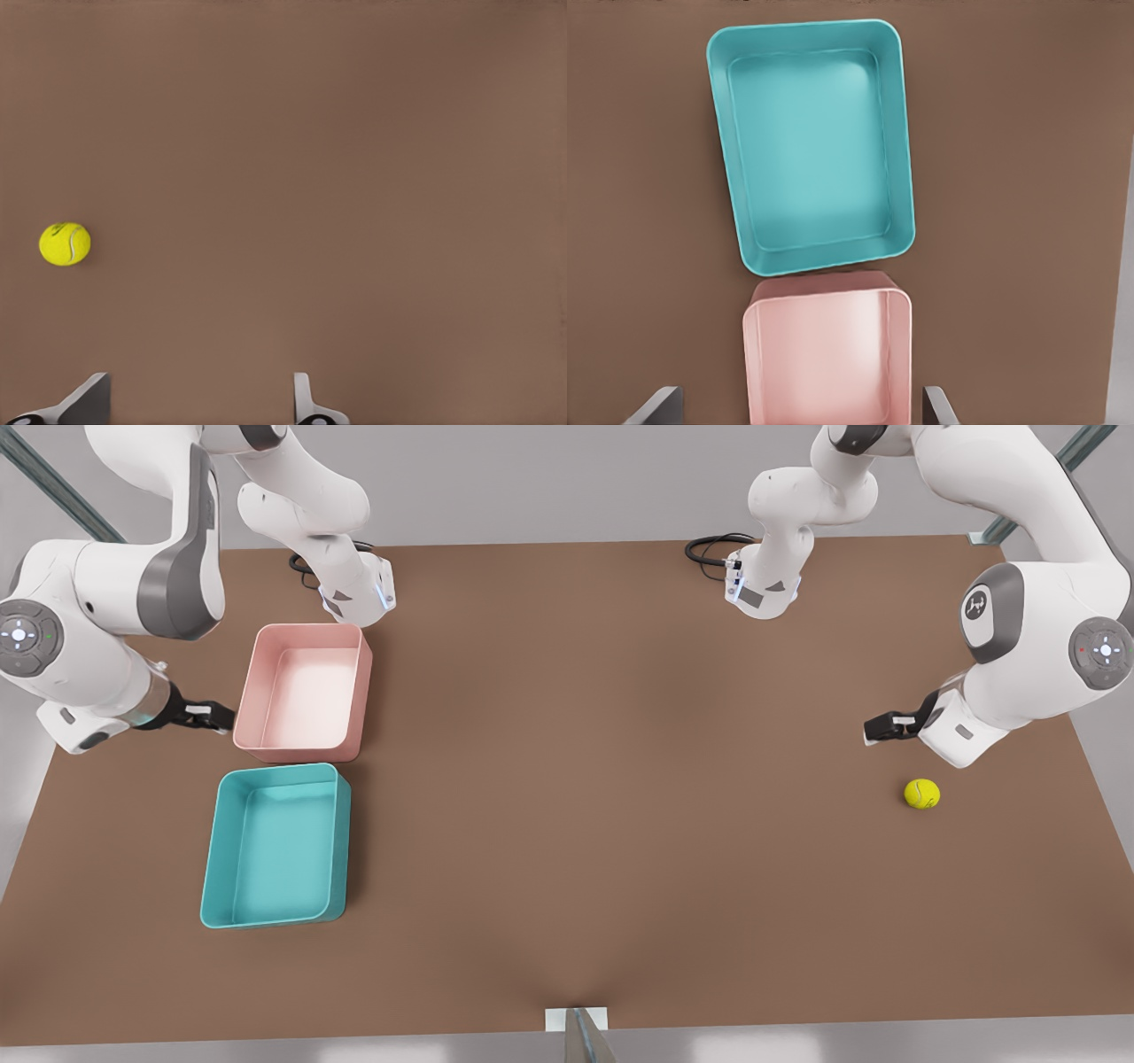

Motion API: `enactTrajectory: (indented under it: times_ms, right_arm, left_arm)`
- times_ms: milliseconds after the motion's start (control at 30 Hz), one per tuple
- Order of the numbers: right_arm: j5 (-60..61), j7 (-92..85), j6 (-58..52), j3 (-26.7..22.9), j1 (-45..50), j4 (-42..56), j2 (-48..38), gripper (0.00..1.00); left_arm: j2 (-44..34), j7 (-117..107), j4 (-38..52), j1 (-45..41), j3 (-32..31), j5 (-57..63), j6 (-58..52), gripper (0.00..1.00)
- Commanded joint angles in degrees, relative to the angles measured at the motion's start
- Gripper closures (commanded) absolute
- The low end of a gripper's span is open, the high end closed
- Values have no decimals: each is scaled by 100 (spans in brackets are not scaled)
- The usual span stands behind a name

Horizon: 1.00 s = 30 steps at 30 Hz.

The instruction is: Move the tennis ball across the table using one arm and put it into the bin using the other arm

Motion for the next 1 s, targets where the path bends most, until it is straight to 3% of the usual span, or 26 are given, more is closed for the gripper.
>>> enactTrajectory:
  times_ms: [0,67,100,133,167,200,267,533,767,967]
  right_arm:
    - [11,25,165,-1,-12,-21,3,0]
    - [19,25,183,-1,-12,-21,21,0]
    - [28,-80,130,-1,-12,-12,170,0]
    - [46,-89,165,-1,-38,31,257,0]
    - [142,-98,200,8,-65,49,328,0]
    - [256,-116,227,8,-144,67,469,0]
    - [547,-98,271,-1,-276,40,548,0]
    - [538,-98,473,16,-276,-30,733,0]
    - [538,-98,517,16,-276,-109,750,0]
    - [538,-98,552,16,-284,-109,838,0]
  left_arm:
    - [-4,55,2,0,0,-2,95,0]
    - [-4,274,-42,9,26,-11,95,0]
    - [128,940,-147,114,35,24,367,21]
    - [285,2361,-384,290,44,33,779,49]
    - [488,3128,-551,553,70,59,1306,68]
    - [611,3762,-797,826,97,94,1922,79]
    - [1191,7101,-824,1397,97,446,3004,79]
    - [1947,11910,-938,2197,97,780,3242,79]
    - [2325,12746,-1720,2373,220,1307,4735,79]
    - [2501,12605,-1659,2408,228,1325,4780,79]
